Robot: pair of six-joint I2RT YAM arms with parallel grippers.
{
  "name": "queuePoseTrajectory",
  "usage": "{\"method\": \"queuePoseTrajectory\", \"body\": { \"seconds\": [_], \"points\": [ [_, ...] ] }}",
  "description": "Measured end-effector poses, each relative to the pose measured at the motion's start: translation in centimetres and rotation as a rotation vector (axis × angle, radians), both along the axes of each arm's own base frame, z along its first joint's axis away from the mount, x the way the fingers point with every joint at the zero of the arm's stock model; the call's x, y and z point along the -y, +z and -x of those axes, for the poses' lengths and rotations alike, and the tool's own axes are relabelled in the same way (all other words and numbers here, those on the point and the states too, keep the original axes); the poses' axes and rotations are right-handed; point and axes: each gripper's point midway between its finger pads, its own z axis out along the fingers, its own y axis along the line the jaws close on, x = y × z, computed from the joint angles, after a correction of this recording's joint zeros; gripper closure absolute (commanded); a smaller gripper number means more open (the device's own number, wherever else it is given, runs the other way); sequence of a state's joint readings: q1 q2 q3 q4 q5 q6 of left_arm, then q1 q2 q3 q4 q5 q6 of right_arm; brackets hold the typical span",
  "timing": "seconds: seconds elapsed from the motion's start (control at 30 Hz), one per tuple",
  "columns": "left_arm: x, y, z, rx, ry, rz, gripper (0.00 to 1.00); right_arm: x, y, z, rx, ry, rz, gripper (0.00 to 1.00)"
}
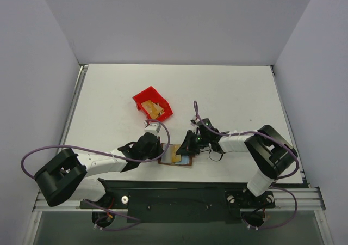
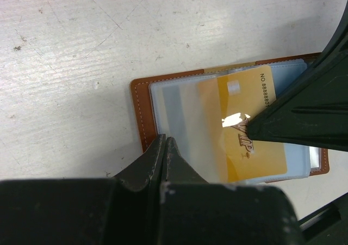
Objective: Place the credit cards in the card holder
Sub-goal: Insert the credit card into the card holder.
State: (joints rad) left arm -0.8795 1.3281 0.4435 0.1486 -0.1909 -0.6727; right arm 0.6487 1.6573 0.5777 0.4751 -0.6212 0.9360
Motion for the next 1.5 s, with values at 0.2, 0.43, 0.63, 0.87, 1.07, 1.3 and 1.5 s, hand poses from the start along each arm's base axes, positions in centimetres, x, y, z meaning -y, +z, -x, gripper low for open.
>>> {"method": "queuePoseTrajectory", "body": {
  "seconds": [0.2,0.43,0.63,0.87,1.07,1.3,1.5],
  "points": [
    [0.0,0.0,0.0,0.0,0.0,0.0,1.0,-0.1,-0.1,-0.1,-0.004,-0.029,-0.024,1.0],
    [0.0,0.0,0.0,0.0,0.001,0.0,1.0,-1.1,-0.3,0.0,-0.007,-0.041,-0.05,1.0],
    [-0.2,-0.1,-0.1,0.003,0.009,-0.004,1.0,-1.9,-0.4,0.0,0.002,-0.053,-0.059,1.0],
    [-0.3,-0.1,-0.1,0.004,0.011,-0.005,1.0,-2.5,-0.5,0.1,0.007,-0.059,-0.069,1.0],
    [-0.3,0.0,-0.2,0.006,0.013,-0.004,1.0,-2.8,-0.6,0.1,0.018,-0.051,-0.051,0.75],
    [-0.3,0.0,0.0,0.006,0.012,0.014,1.0,-2.8,0.3,0.1,0.096,-0.004,0.062,0.63],
    [0.0,-0.1,0.3,-0.01,0.008,0.032,1.0,-1.7,0.4,0.1,0.129,0.021,0.199,0.62]
  ]
}}
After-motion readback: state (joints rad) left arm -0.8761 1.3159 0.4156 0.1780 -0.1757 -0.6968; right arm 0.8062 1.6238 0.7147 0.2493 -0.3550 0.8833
